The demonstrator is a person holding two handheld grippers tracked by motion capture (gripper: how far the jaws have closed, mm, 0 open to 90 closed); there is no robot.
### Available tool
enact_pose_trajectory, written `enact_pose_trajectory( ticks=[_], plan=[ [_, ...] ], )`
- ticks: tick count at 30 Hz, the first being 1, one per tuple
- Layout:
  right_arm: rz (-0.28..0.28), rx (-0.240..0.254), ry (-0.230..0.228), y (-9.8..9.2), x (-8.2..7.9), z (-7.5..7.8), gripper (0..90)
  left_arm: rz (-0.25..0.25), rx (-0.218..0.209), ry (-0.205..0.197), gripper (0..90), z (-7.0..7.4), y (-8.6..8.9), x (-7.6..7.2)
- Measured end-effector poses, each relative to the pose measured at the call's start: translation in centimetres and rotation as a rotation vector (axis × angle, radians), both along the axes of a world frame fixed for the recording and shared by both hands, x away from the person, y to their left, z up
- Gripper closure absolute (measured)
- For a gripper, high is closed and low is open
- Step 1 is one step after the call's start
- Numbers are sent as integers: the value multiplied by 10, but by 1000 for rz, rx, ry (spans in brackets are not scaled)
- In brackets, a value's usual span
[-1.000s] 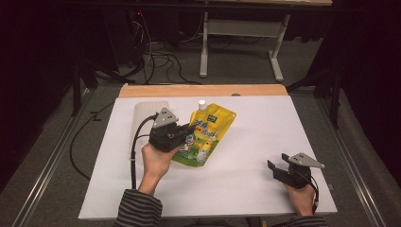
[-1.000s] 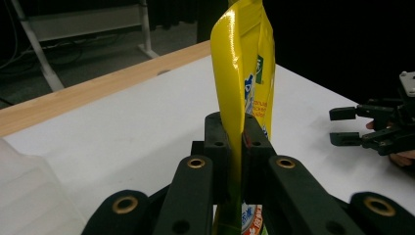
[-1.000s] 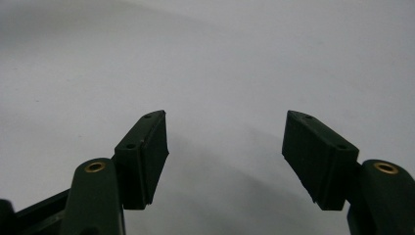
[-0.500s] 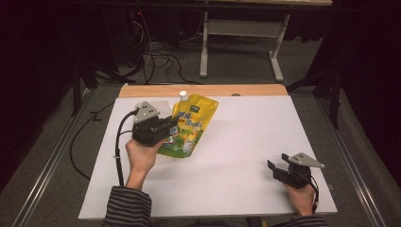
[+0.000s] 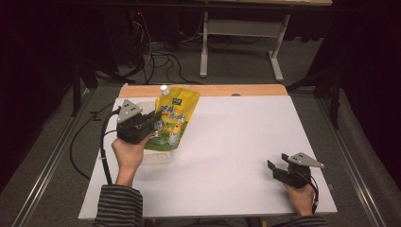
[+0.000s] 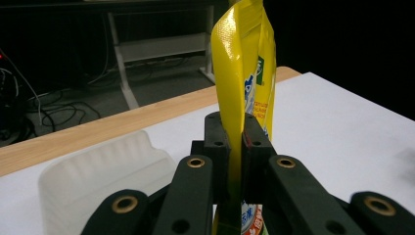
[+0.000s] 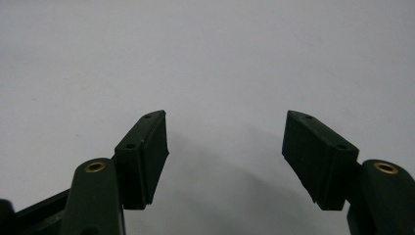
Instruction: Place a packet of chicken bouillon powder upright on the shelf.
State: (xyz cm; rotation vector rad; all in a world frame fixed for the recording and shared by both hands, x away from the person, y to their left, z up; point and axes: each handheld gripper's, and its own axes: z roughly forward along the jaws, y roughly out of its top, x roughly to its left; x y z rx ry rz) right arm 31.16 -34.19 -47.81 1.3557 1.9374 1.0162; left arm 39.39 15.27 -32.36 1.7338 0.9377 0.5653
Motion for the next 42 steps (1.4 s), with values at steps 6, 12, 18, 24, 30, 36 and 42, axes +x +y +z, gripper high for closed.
enact_pose_trajectory(
  ticks=[6,12,18,24,30,36,42],
  plan=[
    [-1,-4,-3,-1,0,0,341,37,21,7,848,-3,10,5],
    [-4,0,-3,0,0,0,341,70,49,4,849,-8,16,7],
    [-4,0,-1,0,0,0,341,98,75,19,848,-19,19,12],
    [-6,4,-3,0,0,0,340,115,109,28,845,-30,17,16],
    [-5,7,-8,-1,-1,0,340,101,139,37,834,-39,14,17],
    [-6,9,-8,-1,-1,0,340,85,158,52,805,-40,11,17],
    [-7,8,-9,-1,-1,0,340,73,144,88,793,-38,13,19]
  ],
)
